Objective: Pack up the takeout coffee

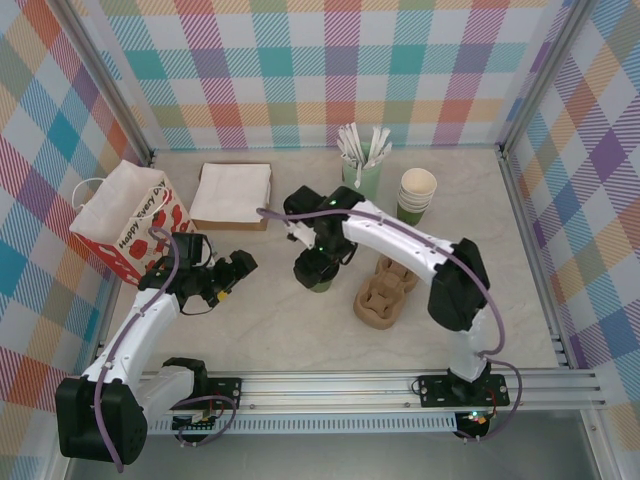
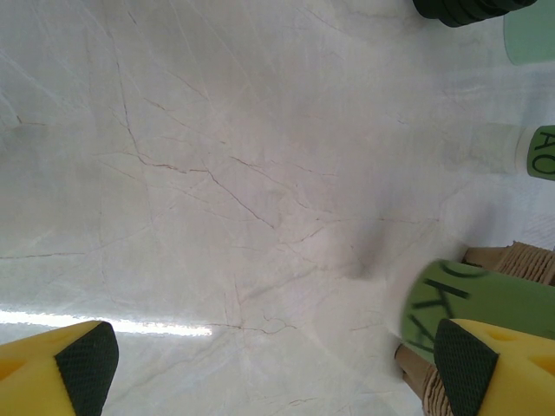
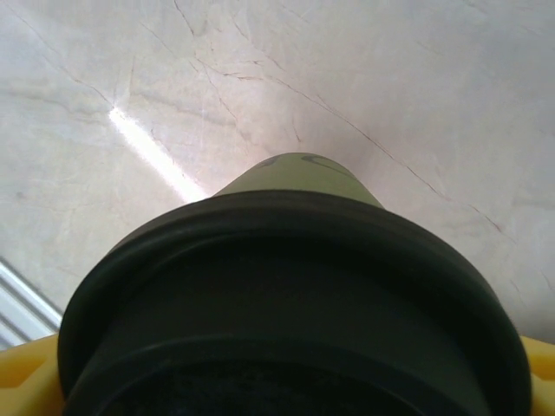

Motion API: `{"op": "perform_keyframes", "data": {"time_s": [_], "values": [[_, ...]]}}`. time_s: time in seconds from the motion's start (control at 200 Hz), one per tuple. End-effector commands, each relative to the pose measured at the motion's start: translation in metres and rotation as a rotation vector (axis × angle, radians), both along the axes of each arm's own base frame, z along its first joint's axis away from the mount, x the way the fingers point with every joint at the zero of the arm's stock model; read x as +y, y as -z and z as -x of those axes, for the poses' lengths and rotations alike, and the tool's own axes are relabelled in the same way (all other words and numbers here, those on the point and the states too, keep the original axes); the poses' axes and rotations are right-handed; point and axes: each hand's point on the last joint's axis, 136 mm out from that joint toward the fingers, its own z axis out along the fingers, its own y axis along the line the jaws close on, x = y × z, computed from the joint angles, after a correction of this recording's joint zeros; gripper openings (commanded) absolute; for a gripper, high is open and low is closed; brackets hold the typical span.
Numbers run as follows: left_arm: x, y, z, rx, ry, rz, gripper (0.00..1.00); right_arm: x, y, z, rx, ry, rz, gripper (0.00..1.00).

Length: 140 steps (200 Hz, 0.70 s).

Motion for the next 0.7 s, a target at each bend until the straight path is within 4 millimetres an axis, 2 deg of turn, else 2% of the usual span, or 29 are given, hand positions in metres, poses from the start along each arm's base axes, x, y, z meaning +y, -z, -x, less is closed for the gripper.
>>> {"op": "perform_keyframes", "data": {"time_s": [0.0,0.17,0.375,0.56,0.695], "values": [[0.001,-0.016,-0.012,-0.056,0.004,0.011,0.95,-0.035,-0.034,0.009,0.019,0.124,-0.018,0.84],[-0.002,-0.019,-0.018,-0.063,0.013,0.025,0.95,-0.091,-0.064,0.009,0.013,0.292,-0.032,0.84],[-0.004,-0.019,-0.023,-0.064,0.019,0.033,0.95,-0.171,-0.088,-0.005,-0.031,0.515,-0.051,0.84],[-0.004,-0.020,-0.023,-0.066,0.020,0.034,0.95,-0.246,-0.084,-0.035,-0.076,0.734,-0.044,0.84],[-0.004,-0.021,-0.022,-0.072,0.021,0.033,0.94,-0.288,-0.071,-0.065,-0.104,0.844,-0.029,0.84]]}}
